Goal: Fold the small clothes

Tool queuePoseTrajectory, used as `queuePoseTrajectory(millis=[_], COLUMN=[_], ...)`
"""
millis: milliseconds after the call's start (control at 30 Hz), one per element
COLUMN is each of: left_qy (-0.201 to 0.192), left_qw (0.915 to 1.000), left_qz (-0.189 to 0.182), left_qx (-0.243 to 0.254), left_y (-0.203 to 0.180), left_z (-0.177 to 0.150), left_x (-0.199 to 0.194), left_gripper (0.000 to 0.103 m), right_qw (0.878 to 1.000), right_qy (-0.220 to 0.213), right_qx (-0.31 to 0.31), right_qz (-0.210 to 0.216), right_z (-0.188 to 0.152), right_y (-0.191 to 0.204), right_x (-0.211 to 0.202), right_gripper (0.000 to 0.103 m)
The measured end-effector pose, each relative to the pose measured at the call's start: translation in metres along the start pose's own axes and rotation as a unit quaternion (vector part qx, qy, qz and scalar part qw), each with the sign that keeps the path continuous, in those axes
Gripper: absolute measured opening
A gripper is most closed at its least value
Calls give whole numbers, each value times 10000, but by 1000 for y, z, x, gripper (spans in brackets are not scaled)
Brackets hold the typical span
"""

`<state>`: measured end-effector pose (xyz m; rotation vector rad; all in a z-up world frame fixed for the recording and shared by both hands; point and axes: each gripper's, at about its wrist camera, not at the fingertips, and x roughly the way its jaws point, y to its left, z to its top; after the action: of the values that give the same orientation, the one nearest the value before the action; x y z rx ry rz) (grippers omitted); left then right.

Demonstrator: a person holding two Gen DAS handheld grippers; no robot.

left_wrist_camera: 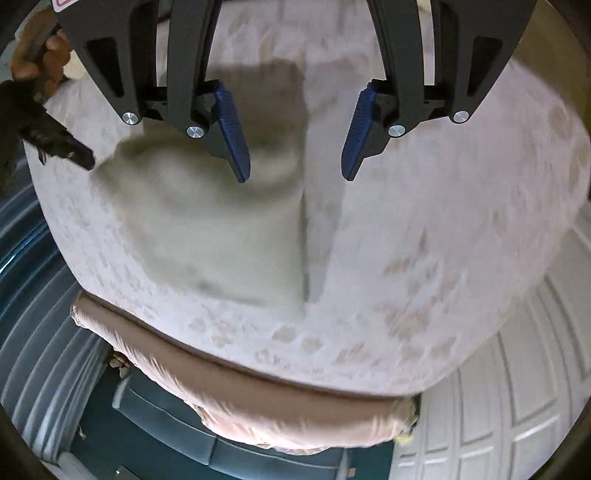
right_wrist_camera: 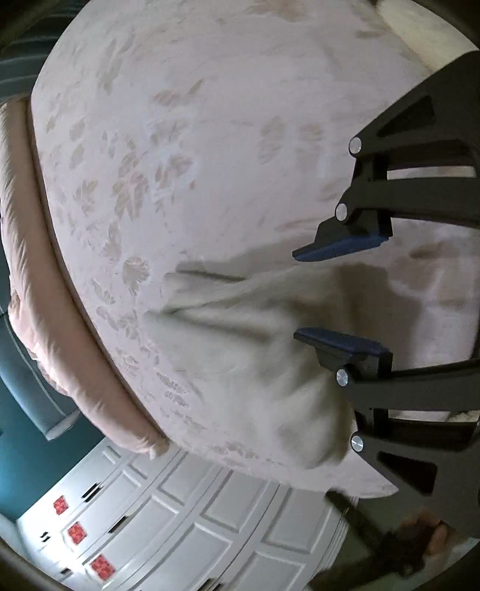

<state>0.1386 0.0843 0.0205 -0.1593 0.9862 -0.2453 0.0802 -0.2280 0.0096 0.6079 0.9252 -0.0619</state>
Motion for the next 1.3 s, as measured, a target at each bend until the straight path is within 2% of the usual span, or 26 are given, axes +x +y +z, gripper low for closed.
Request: queuePoseTrajectory(millis=[100,167,267,333,367,400,467,500,567,633,767,800,833,900,967,1033,1167,1300], left_qy=[16,-120,-252,-231,-185,-90,246,410,758,857,709,628,493,334,140,-29,-200,-177], left_qw=[9993,9992,9994,9993,9993,9991,9973,9958,9941,9932,9927,9931,9938,9941,9946,9946,9927,9920], left_qz=[-247,-322,-171,-24,75,225,576,725,716,751,925,949,953,973,979,974,1109,1193], left_qx=[-264,-207,145,294,316,336,377,382,287,220,295,300,307,334,325,351,422,371], left_y=[-7,-16,-40,-46,-46,-43,-36,-32,-22,-17,-28,-31,-36,-46,-57,-68,-83,-90], left_z=[-15,-4,8,10,11,11,5,1,-14,-24,-34,-36,-38,-41,-48,-55,-67,-78], left_x=[-5,-7,-2,9,20,31,59,69,87,93,77,70,60,43,24,12,1,-3], left_gripper=[49,50,53,55,55,55,55,57,59,59,57,57,57,62,74,81,86,86], right_qw=[9994,9978,9941,9923,9915,9887,9845,9845,9850,9861,9897,9904,9905,9881,9850,9834,9825,9820], right_qy=[-219,-338,-340,-151,-37,147,474,580,609,606,325,217,97,-97,-302,-409,-409,-411], right_qx=[-246,-574,-1030,-1221,-1261,-1329,-1362,-1320,-1294,-1205,-1032,-992,-982,-1059,-1176,-1187,-1195,-1154], right_qz=[42,58,-2,-165,-330,-682,-1000,-1000,-971,-968,-934,-934,-959,-1111,-1223,-1311,-1369,-1436], right_z=[-1,9,16,13,11,7,-5,-12,-24,-25,-17,-17,-20,-26,-39,-54,-74,-87], right_y=[19,40,66,70,67,59,42,33,20,18,30,33,36,43,48,50,49,43], right_x=[-16,-18,-6,15,29,50,74,81,84,80,51,42,30,14,-3,-17,-31,-39], right_gripper=[36,36,36,36,35,32,32,34,39,42,43,45,52,62,70,79,80,81])
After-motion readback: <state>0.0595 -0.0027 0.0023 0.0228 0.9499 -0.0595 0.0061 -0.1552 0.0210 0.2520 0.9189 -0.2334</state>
